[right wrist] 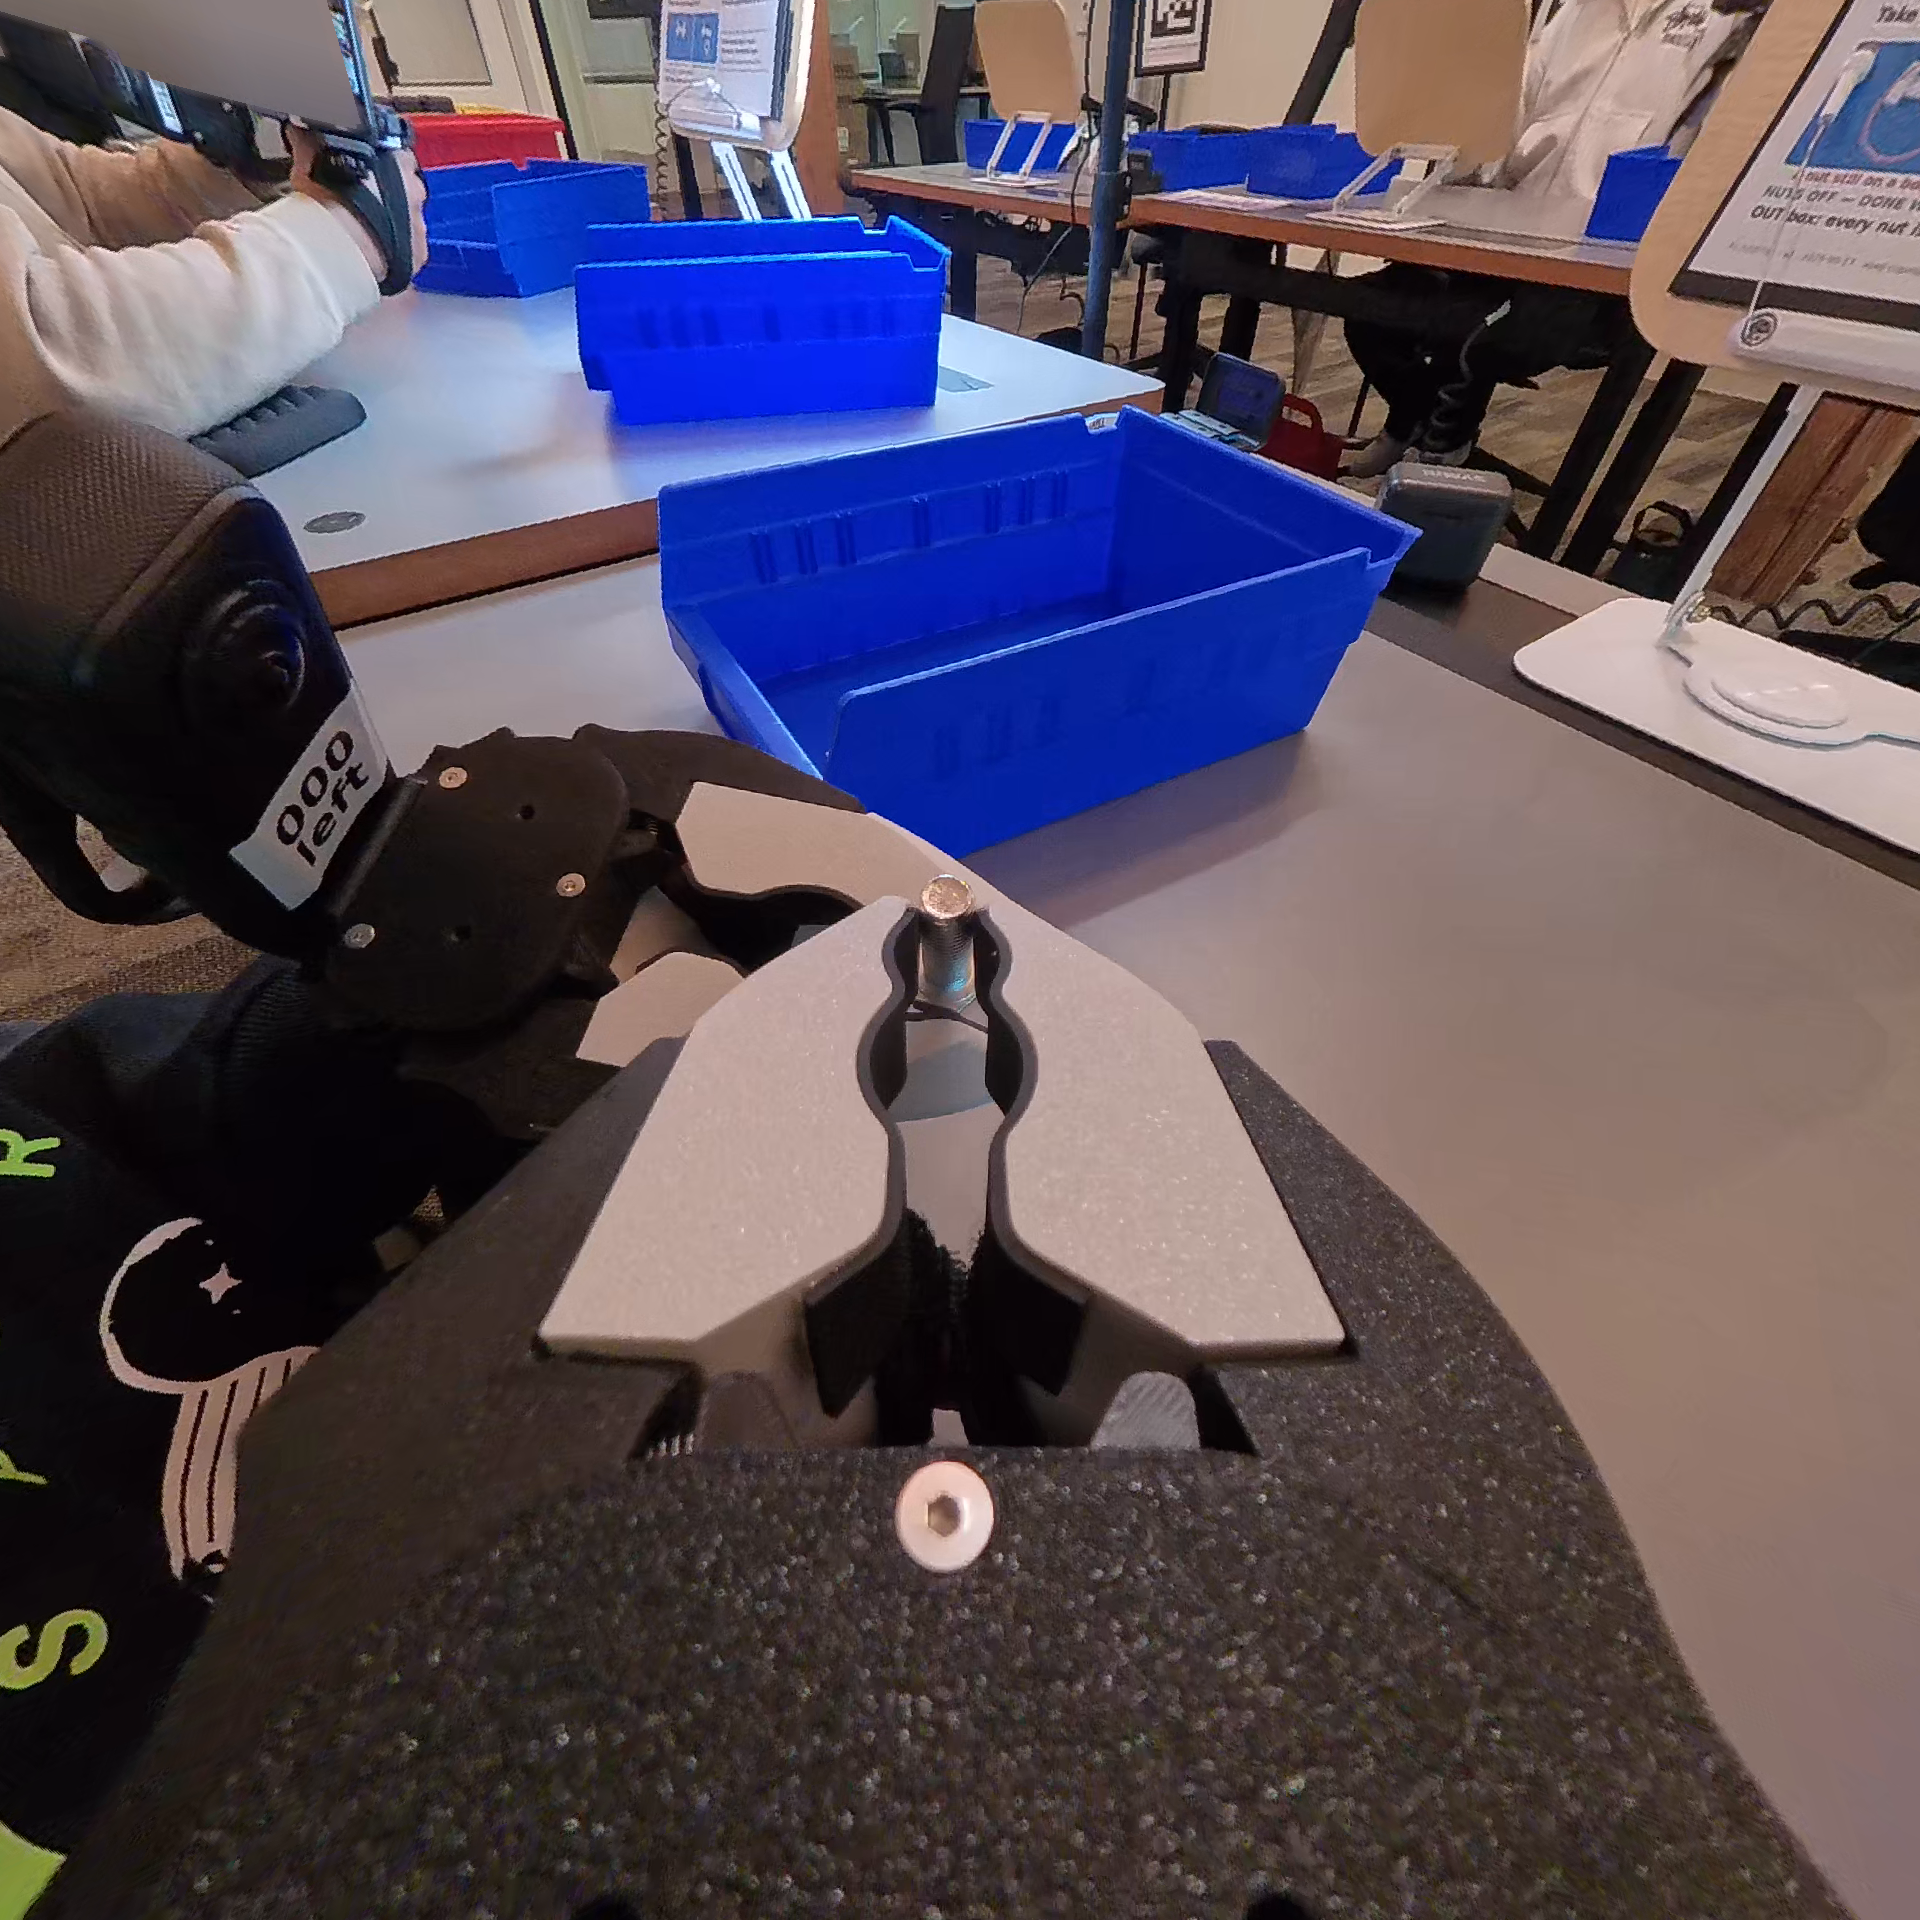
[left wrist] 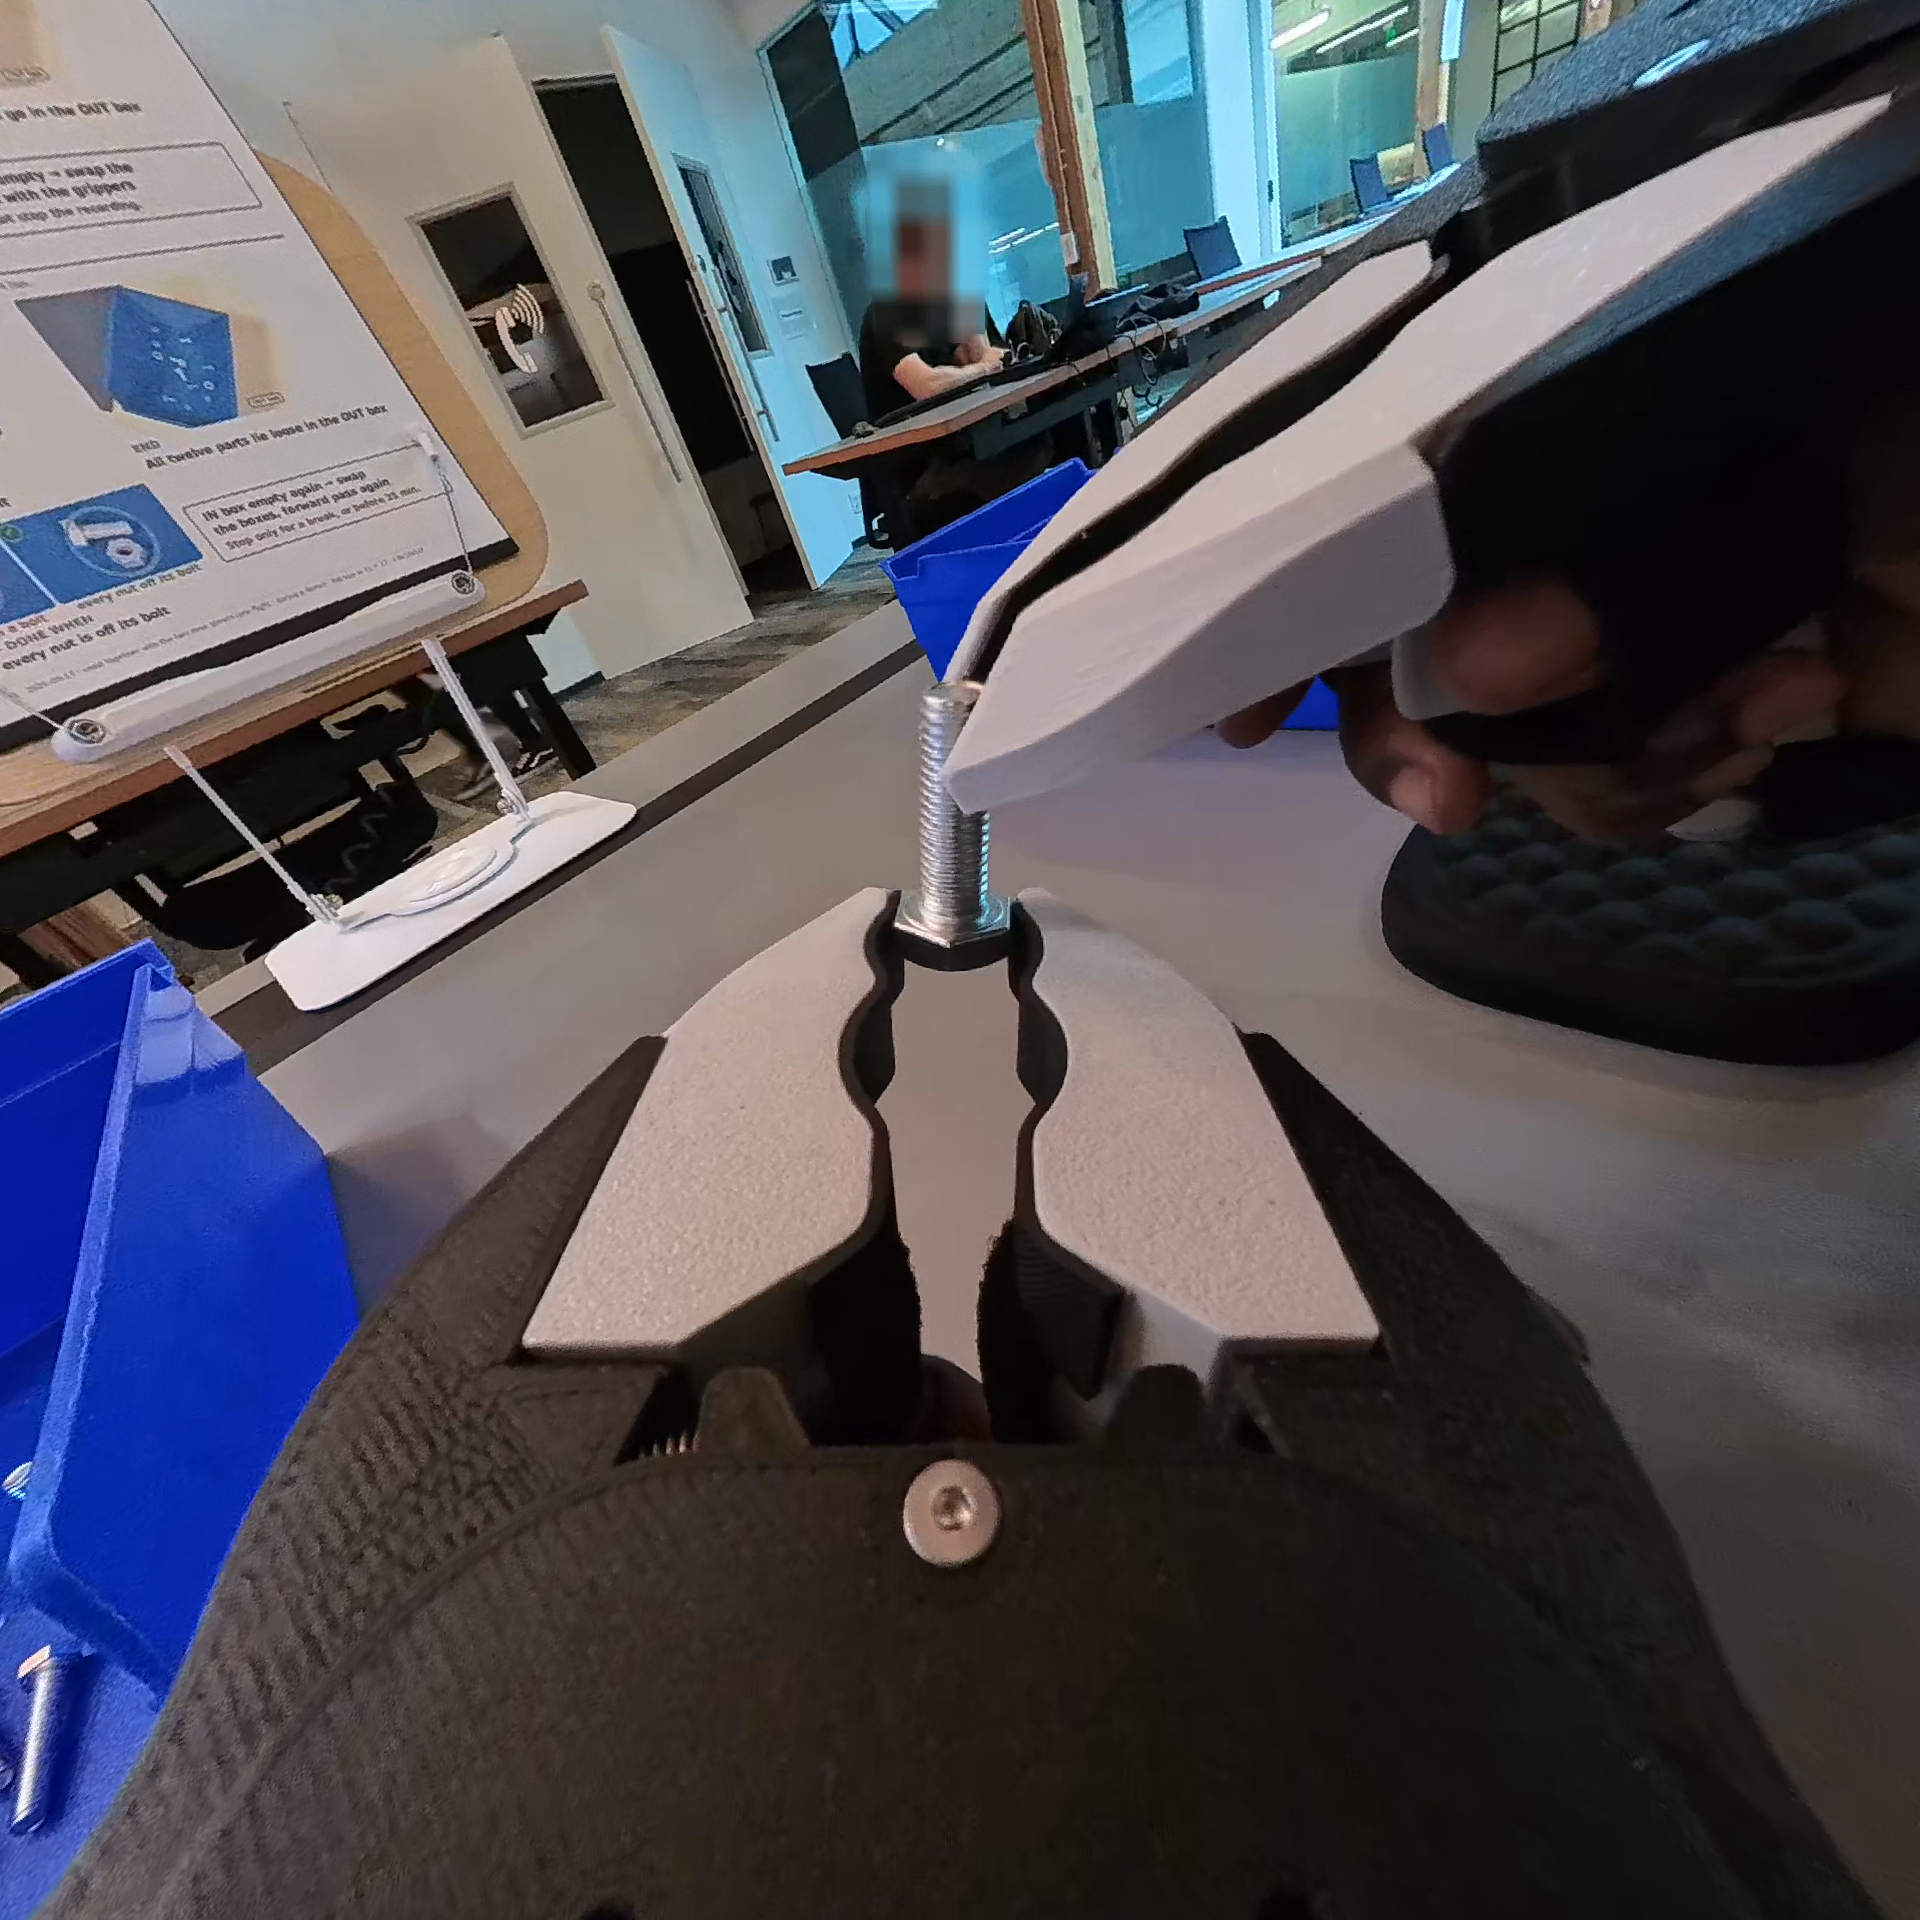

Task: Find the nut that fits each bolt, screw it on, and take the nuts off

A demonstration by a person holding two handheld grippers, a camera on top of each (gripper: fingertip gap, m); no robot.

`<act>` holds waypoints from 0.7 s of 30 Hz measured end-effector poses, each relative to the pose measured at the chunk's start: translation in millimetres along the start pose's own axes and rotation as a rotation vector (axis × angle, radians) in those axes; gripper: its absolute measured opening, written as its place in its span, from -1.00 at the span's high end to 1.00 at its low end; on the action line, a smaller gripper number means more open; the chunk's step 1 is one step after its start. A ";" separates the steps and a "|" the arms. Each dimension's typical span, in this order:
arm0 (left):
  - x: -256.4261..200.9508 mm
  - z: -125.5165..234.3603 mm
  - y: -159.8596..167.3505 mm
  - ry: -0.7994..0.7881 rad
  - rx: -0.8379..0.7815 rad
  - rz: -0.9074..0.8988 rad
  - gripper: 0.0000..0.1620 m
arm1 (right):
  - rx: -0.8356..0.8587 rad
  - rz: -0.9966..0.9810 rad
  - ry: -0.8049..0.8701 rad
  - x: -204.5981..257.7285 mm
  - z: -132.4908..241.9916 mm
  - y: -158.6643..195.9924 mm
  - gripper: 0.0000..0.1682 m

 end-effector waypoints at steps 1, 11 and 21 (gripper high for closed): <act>-0.1 0.2 0.1 0.001 0.001 -0.003 0.76 | -0.001 -0.002 -0.001 0.1 0.0 -0.1 0.88; 5.4 7.9 -2.4 0.139 -0.074 0.207 0.77 | 0.197 0.002 -0.186 -22.5 22.3 15.7 0.47; 4.6 8.1 -0.1 0.216 -0.087 0.277 0.77 | 0.798 0.316 -0.378 -50.7 9.9 104.2 0.56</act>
Point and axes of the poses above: each gripper's, where its closed fingertips meet, z back along the fingers, y out of its underside, x = y × z across the jaws, the point moved 2 cm from there along z, back along the fingers, and after that the axes turned 8 degrees about -z, right-handed, at the moved point
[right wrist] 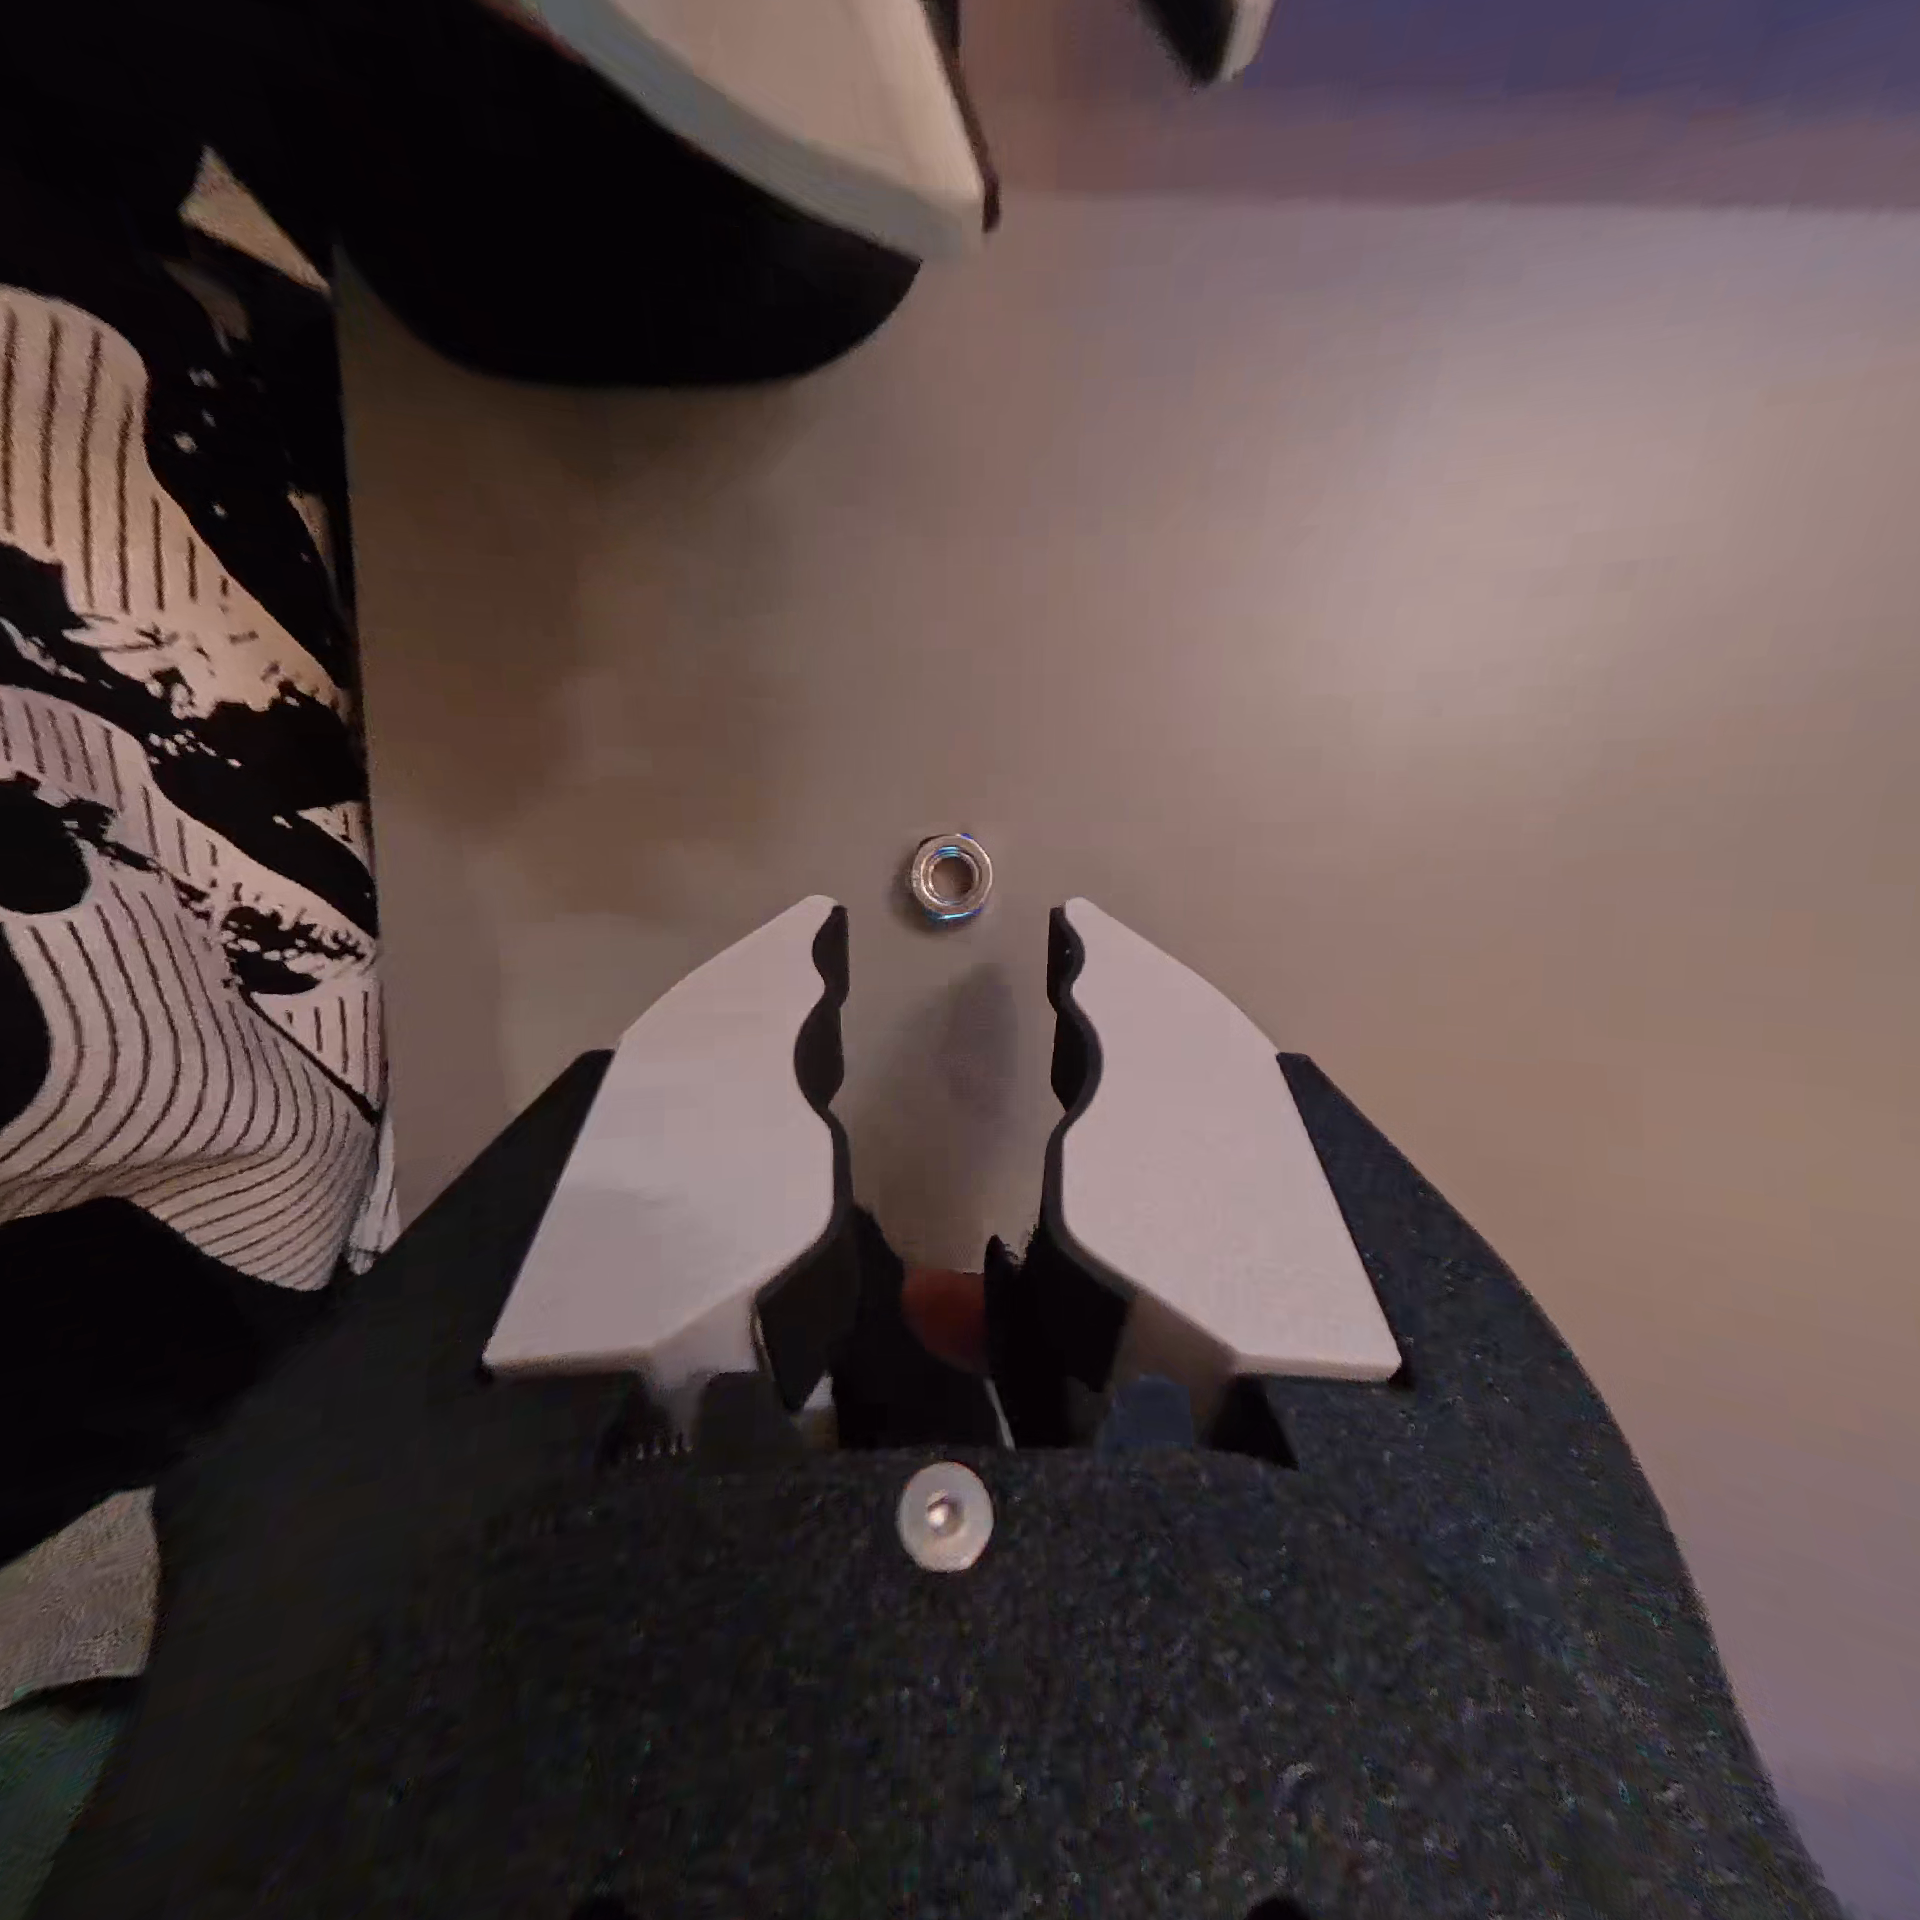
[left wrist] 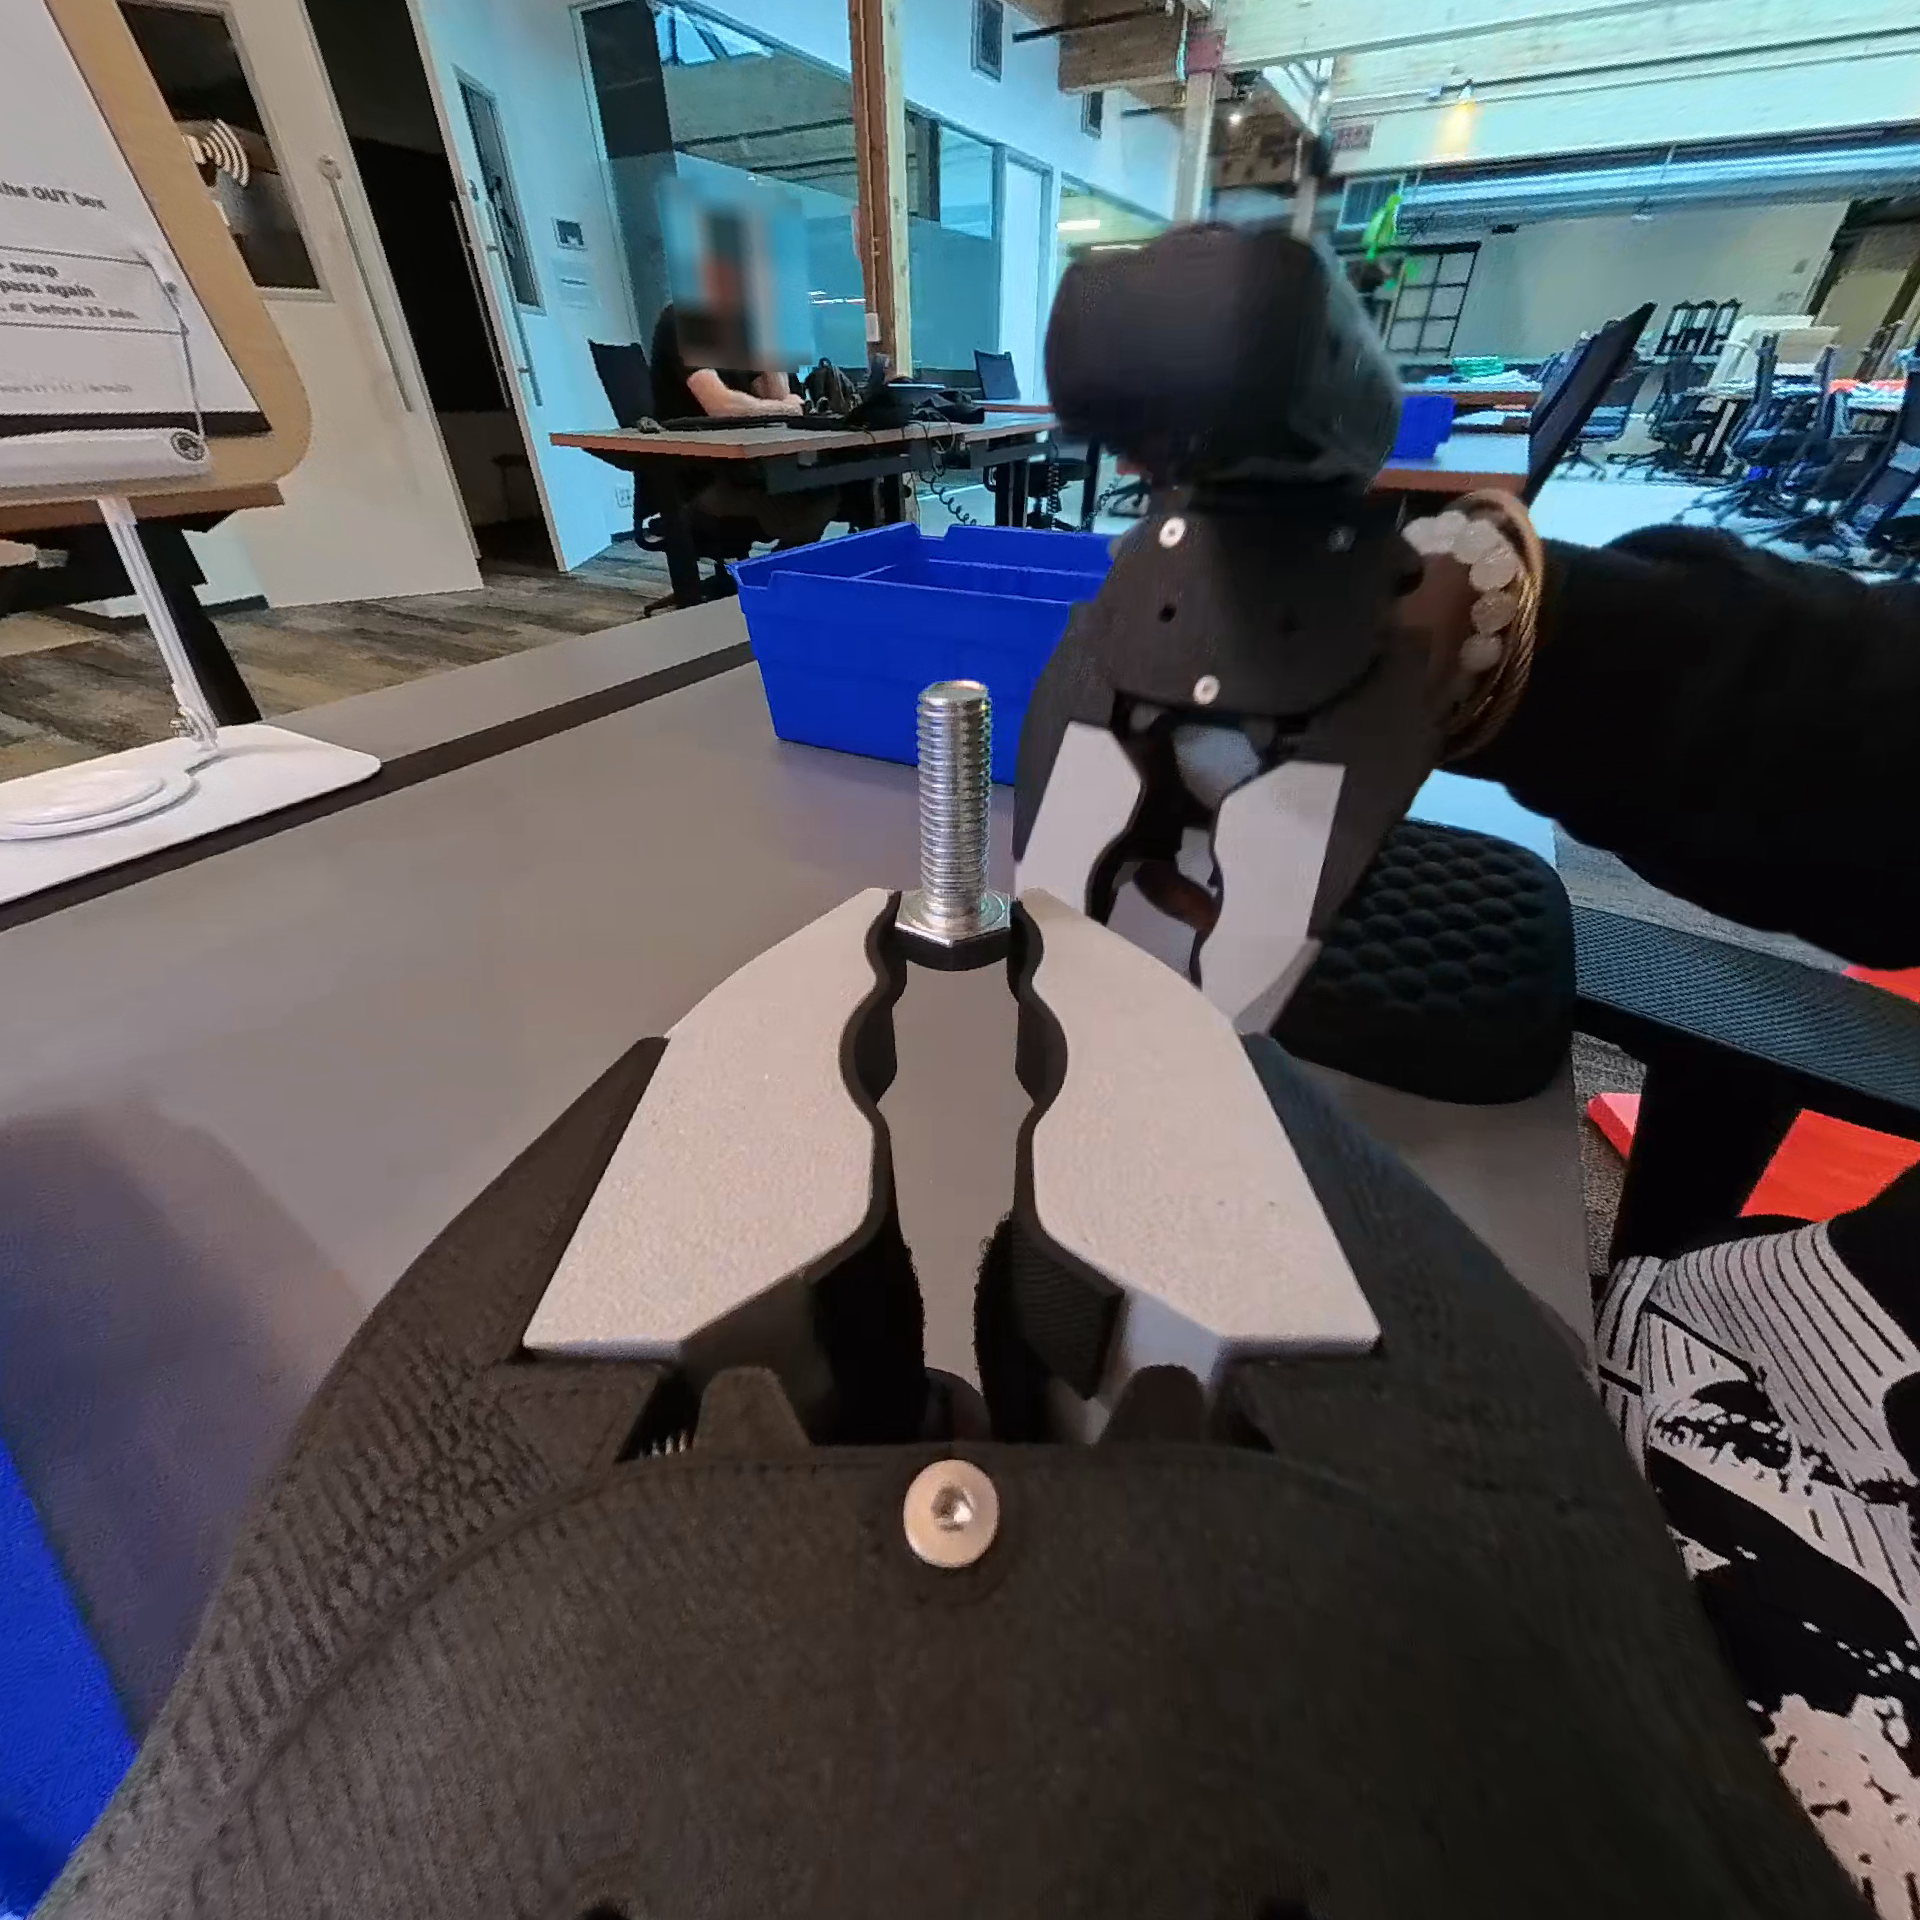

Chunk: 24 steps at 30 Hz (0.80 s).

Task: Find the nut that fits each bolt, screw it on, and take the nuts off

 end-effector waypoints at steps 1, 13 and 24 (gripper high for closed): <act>-0.3 0.1 -0.1 0.003 -0.002 0.001 0.77 | 0.022 0.011 -0.004 -0.2 -5.6 1.4 0.56; 0.0 0.0 0.5 0.002 -0.004 0.004 0.77 | 0.073 -0.246 0.115 1.8 -16.5 -1.2 0.60; -2.3 -0.7 1.2 0.009 0.001 -0.010 0.77 | 0.106 -0.245 0.186 -0.9 -27.9 2.1 0.79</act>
Point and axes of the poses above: each gripper's, where its closed fingertips meet, z back along the fingers, y out of its underside, x = y × z across the jaws, the point moved 2 cm from there along z, back along the fingers, and after that the axes turned 8 degrees about -z, right-handed, at the moved point
